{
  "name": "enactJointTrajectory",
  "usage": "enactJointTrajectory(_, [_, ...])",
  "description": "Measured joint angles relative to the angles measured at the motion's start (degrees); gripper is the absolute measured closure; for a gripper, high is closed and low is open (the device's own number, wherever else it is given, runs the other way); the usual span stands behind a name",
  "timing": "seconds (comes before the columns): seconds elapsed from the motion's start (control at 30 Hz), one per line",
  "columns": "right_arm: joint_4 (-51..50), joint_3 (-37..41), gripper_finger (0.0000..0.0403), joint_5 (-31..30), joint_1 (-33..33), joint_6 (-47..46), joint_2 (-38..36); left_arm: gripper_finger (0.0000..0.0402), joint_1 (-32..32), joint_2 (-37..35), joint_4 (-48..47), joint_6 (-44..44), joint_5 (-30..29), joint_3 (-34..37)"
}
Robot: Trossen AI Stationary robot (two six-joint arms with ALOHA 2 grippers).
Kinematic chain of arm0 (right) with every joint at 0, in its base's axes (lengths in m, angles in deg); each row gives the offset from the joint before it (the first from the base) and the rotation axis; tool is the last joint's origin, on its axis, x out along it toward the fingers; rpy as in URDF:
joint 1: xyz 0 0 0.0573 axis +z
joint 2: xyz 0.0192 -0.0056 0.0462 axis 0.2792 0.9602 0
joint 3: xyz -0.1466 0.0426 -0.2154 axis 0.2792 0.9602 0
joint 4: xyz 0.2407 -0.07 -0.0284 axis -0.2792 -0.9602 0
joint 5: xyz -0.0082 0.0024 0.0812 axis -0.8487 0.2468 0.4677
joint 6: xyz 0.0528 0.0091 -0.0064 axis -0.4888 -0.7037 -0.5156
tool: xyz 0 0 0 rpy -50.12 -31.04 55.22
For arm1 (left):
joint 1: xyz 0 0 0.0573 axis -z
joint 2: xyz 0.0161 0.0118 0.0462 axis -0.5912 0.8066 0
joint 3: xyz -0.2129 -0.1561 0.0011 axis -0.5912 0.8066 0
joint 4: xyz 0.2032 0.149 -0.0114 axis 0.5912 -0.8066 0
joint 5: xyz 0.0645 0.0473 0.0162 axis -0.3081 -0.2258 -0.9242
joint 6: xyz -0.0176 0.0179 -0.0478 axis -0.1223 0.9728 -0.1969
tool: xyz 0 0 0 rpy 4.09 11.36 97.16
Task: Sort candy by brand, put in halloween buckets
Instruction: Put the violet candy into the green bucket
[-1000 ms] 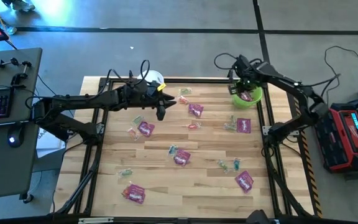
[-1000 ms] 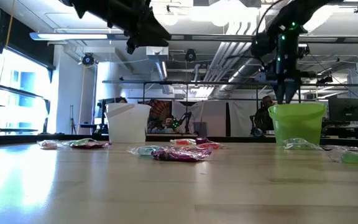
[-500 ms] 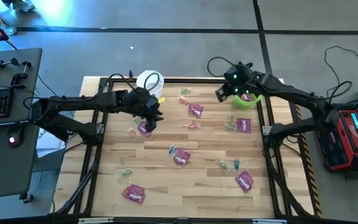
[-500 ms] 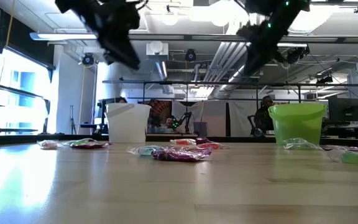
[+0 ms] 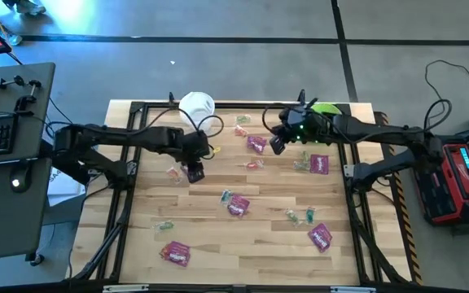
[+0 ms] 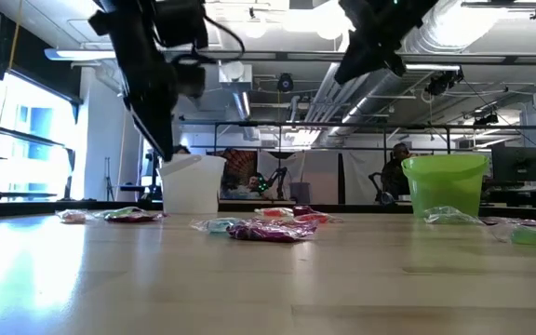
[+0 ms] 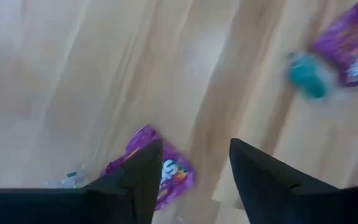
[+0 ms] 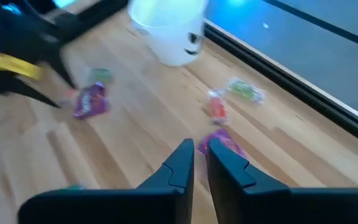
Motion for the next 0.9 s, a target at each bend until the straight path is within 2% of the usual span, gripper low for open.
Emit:
enactJointTrajectory(0.13, [0.34,0.0,0.0341,-0.86,1.9,-0.65,0.0,0.0197,-0.23,3.56,-1.3,-2.46,-2.0,0.0])
enactJointTrajectory(0.37, [0.39,0.0,0.0307,-3.47,3.88,-0.65,0.0,0.0202,-0.66,9.68,-0.09,-2.08,-6.0,0.02])
enactJointTrajectory(0.73, [0.42,0.0,0.0304,-4.71,4.83,-1.38,0.0,0.0206,-2.39,16.46,0.13,-2.02,-6.7,0.04])
enactJointTrajectory(0.9, [0.42,0.0,0.0304,-4.65,4.83,-3.03,0.0,0.0208,-2.49,17.31,0.23,-2.16,-4.57,-0.05])
